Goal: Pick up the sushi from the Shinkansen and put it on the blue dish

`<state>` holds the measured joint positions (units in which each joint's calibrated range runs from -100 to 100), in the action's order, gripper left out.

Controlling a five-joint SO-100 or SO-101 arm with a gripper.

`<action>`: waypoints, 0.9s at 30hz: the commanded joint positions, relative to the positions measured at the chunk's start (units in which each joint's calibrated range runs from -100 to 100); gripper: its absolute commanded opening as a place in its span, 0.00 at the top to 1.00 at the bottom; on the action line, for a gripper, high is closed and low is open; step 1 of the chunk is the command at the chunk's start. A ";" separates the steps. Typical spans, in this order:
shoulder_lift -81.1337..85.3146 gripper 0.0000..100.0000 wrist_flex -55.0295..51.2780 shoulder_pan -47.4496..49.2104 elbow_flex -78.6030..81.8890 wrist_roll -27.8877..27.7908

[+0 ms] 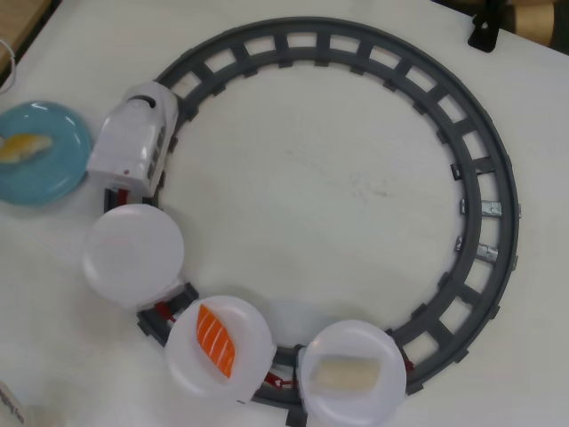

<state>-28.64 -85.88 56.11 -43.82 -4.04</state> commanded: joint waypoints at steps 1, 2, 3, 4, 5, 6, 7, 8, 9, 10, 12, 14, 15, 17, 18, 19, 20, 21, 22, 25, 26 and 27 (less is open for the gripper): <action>1.89 0.77 -4.18 -0.74 -6.85 0.16; 1.97 0.77 -5.12 -1.00 -8.29 0.16; 2.63 0.77 -6.13 -1.44 -10.01 0.27; 3.63 0.77 -6.73 -1.62 -11.18 0.32; 4.87 0.77 -7.24 -1.71 -12.17 0.32; 6.36 0.77 -7.66 -1.71 -12.80 0.32; 8.02 0.77 -8.17 -1.71 -12.98 0.32; 9.77 0.77 -8.60 -1.80 -12.80 0.37; 11.42 0.77 -9.45 -1.80 -12.53 0.37; 13.00 0.77 -9.79 -1.88 -11.54 0.37; 16.07 0.77 -9.45 -2.94 -7.66 0.37; 19.31 0.77 -8.43 -4.26 -2.79 0.37; 21.05 0.77 -7.24 -4.79 0.72 0.37; 26.11 0.77 -3.33 -5.58 10.19 0.37; 29.18 0.77 -0.95 -5.58 15.42 0.37; 32.50 0.77 1.85 -5.58 21.46 0.37; 36.31 0.77 4.99 -5.58 27.68 0.37; 40.54 0.77 8.30 -5.58 34.18 0.43; 45.02 0.77 11.44 -5.58 40.58 0.43; 58.54 0.77 20.19 -5.58 58.70 0.43; 62.61 0.77 21.89 -5.58 63.57 0.43; 66.17 0.77 23.08 -5.58 67.99 0.48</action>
<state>23.49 -68.24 51.45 9.70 -4.04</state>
